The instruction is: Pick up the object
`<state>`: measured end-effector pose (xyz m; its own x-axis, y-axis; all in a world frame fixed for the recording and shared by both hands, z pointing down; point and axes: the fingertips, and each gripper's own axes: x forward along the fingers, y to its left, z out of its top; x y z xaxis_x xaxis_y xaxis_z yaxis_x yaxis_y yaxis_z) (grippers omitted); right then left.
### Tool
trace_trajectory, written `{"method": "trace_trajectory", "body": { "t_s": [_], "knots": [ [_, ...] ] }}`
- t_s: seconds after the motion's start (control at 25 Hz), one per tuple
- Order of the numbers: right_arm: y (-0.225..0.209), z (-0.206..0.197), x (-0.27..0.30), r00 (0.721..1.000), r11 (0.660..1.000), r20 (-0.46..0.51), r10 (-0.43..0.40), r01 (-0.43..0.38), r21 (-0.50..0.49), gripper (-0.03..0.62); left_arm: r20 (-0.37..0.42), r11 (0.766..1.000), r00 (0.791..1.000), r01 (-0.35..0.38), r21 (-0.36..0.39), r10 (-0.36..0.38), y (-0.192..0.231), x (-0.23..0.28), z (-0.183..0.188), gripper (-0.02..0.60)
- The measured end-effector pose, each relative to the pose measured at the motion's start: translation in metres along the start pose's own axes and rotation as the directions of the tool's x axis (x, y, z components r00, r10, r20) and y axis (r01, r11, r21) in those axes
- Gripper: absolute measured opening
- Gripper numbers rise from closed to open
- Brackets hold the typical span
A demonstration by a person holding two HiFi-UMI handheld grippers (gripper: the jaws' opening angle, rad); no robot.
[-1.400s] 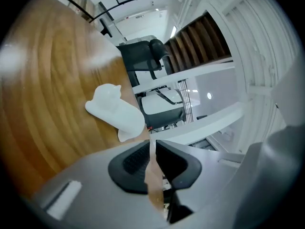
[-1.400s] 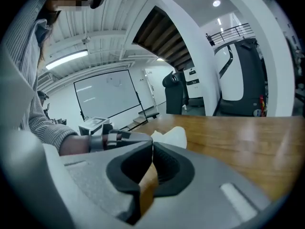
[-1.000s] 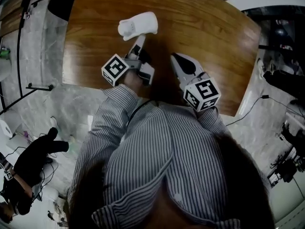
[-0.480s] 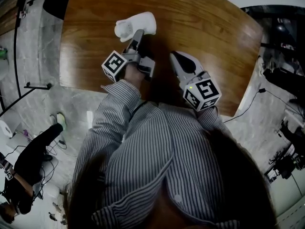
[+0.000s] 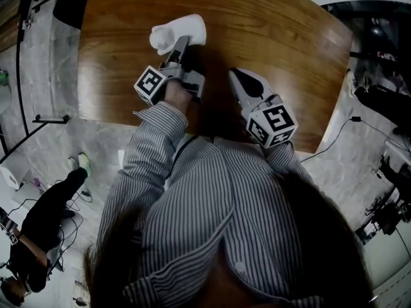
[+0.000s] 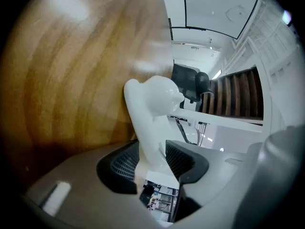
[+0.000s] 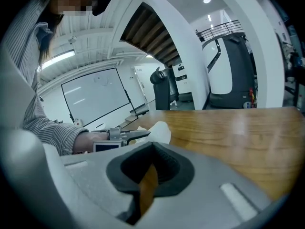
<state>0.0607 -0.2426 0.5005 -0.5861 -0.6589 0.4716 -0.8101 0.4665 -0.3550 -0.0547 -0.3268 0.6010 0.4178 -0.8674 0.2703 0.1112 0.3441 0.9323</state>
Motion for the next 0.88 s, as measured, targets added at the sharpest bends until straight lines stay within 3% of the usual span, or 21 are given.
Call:
{"method": "trace_trajectory", "body": {
  "t_s": [0.16,0.32,0.56,0.88],
  "knots": [
    [-0.003,0.001,-0.001,1.000,1.000,0.000,0.001,-0.001,-0.003,0.003,-0.041,1.000,0.999,0.019,0.009,-0.019,-0.008,0.003,-0.008,0.149],
    [-0.003,0.003,-0.004,1.000,1.000,0.010,0.001,-0.001,-0.007,0.003,-0.072,0.997,0.997,0.036,0.071,-0.031,-0.012,-0.003,-0.013,0.123],
    [0.005,0.010,-0.012,0.999,1.000,0.040,0.005,-0.004,-0.026,0.003,-0.111,0.987,0.989,0.114,0.115,-0.101,-0.032,-0.023,-0.020,0.120],
    [0.014,0.032,-0.027,0.993,0.999,0.112,0.020,-0.016,-0.039,0.003,-0.184,0.928,0.944,0.310,0.208,-0.275,-0.092,-0.066,-0.040,0.120]
  ]
}}
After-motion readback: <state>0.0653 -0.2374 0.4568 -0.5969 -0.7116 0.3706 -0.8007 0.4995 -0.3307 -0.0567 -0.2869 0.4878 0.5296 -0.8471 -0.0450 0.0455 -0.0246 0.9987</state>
